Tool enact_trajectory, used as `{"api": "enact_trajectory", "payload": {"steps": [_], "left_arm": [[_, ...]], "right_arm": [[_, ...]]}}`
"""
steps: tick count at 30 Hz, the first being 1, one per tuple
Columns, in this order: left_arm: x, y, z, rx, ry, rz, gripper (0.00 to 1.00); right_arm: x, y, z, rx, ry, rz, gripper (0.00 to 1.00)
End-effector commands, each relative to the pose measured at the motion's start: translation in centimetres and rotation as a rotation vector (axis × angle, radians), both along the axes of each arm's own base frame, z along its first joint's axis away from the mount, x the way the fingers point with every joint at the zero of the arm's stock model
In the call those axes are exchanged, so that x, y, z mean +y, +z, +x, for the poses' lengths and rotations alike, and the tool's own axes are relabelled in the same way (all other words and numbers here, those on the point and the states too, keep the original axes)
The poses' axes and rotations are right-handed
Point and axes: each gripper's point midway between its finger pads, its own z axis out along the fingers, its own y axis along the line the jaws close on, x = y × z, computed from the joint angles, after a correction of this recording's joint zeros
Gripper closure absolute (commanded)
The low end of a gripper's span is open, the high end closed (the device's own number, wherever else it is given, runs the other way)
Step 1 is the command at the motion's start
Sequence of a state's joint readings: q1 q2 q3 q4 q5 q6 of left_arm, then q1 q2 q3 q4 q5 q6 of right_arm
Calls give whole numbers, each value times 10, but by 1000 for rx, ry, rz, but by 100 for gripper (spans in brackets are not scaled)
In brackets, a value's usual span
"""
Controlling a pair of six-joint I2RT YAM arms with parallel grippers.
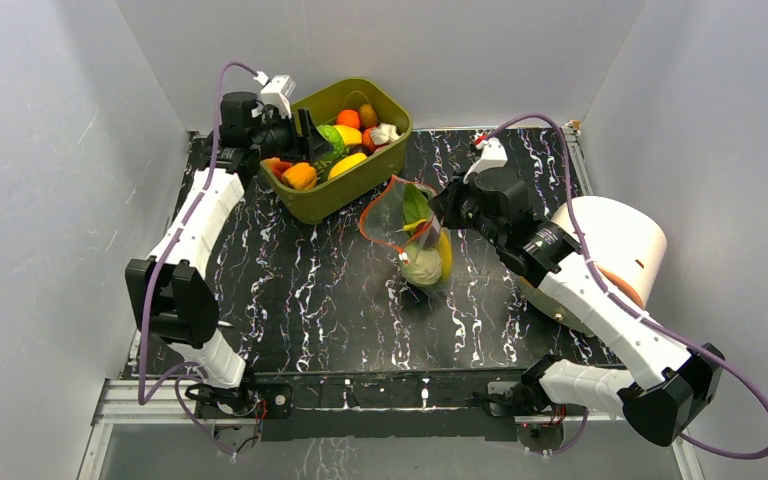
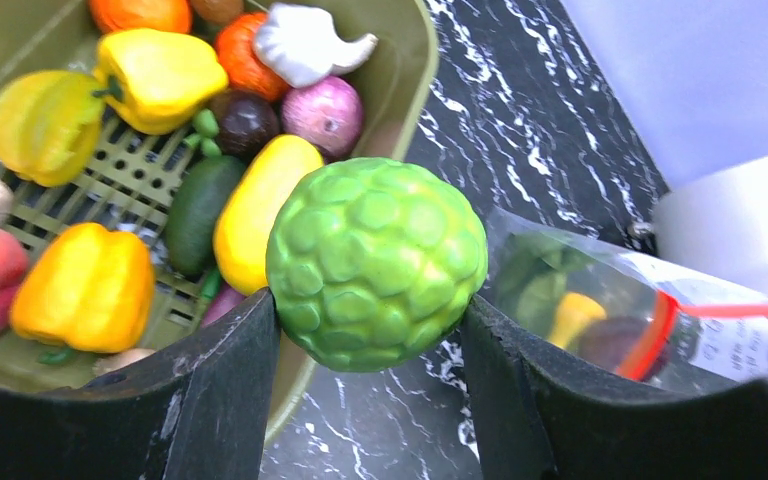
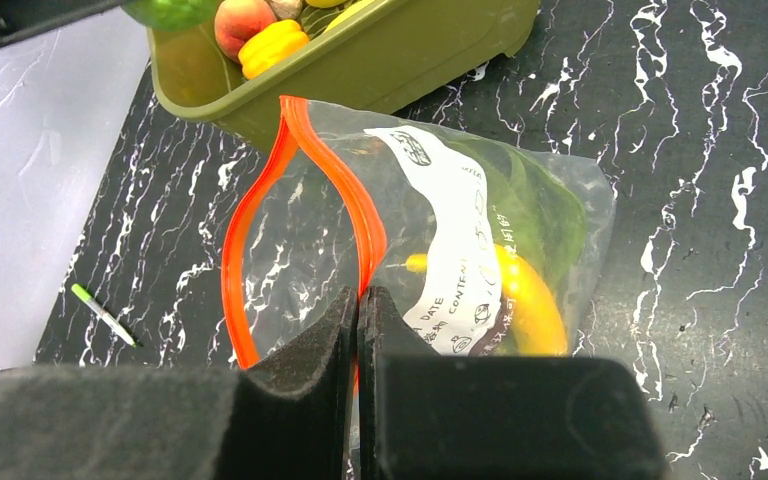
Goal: Place the food in the zip-top bag and seal the zipper
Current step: Place the fake fruit in the zipper food storage bag.
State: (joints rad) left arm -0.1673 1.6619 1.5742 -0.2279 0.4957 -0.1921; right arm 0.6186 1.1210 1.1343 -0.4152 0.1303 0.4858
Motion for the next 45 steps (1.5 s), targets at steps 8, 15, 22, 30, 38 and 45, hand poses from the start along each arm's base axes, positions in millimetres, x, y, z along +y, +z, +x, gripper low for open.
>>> {"api": "enact_trajectory", "payload": {"steps": [8,15,22,30,38,45], "left_arm": [[-44,32,-77,39,-265,-173,66],[-69,44,-114,58,-376,-227,66],[-100,45,-143,60,-451,-257,65],[-123,11,-152,135,-467,-232,65],[-124,-24,-137,155,-392,-118,63],[-120,-39,-119,153,-307,-40,61]], "right_arm": [[15,50,17,-96,-12,148,100],[13,52,21,-81,-58,185,100],[13,52,20,-80,-67,223,100],[14,61,17,-92,-56,257,100],[22,60,12,-82,-12,286,100],[28,56,8,-65,16,310,100]]}}
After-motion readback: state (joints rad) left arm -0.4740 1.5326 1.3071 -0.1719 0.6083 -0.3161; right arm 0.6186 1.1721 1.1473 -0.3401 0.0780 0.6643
